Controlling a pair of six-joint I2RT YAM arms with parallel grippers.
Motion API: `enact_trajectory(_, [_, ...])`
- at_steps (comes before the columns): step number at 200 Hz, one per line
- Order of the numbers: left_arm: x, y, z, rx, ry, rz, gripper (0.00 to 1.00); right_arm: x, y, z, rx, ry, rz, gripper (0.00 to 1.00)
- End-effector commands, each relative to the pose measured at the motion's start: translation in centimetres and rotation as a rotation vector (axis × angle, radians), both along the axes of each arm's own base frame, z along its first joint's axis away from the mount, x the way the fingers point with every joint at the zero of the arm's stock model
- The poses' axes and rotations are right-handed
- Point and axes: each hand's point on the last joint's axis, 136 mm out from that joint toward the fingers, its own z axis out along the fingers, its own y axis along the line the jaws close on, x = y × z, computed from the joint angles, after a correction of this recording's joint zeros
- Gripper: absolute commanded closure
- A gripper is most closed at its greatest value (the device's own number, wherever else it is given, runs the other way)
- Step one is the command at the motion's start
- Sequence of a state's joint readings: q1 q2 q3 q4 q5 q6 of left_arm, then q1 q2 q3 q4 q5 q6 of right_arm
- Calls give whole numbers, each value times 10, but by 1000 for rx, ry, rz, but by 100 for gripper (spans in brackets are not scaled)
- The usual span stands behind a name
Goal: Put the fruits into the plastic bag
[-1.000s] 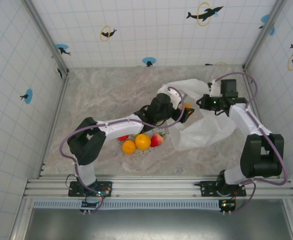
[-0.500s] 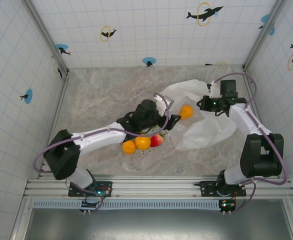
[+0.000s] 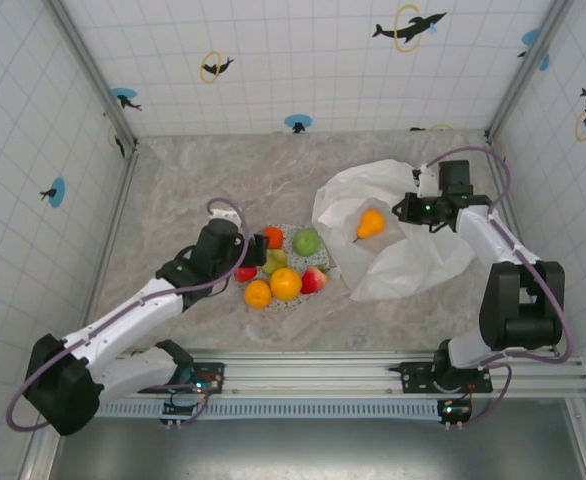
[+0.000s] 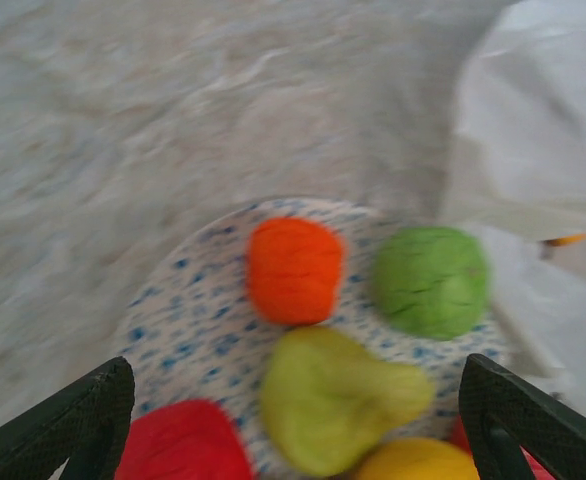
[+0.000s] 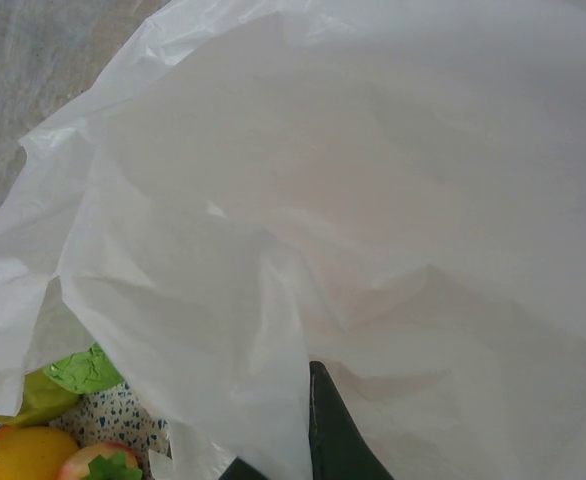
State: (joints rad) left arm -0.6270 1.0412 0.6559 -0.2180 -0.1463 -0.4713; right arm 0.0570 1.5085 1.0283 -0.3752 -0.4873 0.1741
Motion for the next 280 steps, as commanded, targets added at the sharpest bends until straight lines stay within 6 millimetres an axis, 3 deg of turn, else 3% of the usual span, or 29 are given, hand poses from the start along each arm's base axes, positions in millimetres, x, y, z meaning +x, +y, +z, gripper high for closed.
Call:
enact_trajectory(1, [-12,33,-34,70,128,108,13,-1,1,-6,10,5,11,100])
enact_trajectory(31, [-10,40,-53,94,192,123,12,0,1,-4,9,1,14,100])
enact_trajectory(98, [-13,20,-84,53,296,48,13,1,1,-4,16,0,16,100])
enact_trajectory(147, [-15,29,-102,116,324,72,16,0,0,-5,12,4,15,100])
enact_trajectory(204, [-11,24,-111,106,329,59,19,-1,1,-8,14,11,17,100])
enact_trajectory(280, [-11,25,-118,121,335,57,32,-3,0,-10,12,16,17,100])
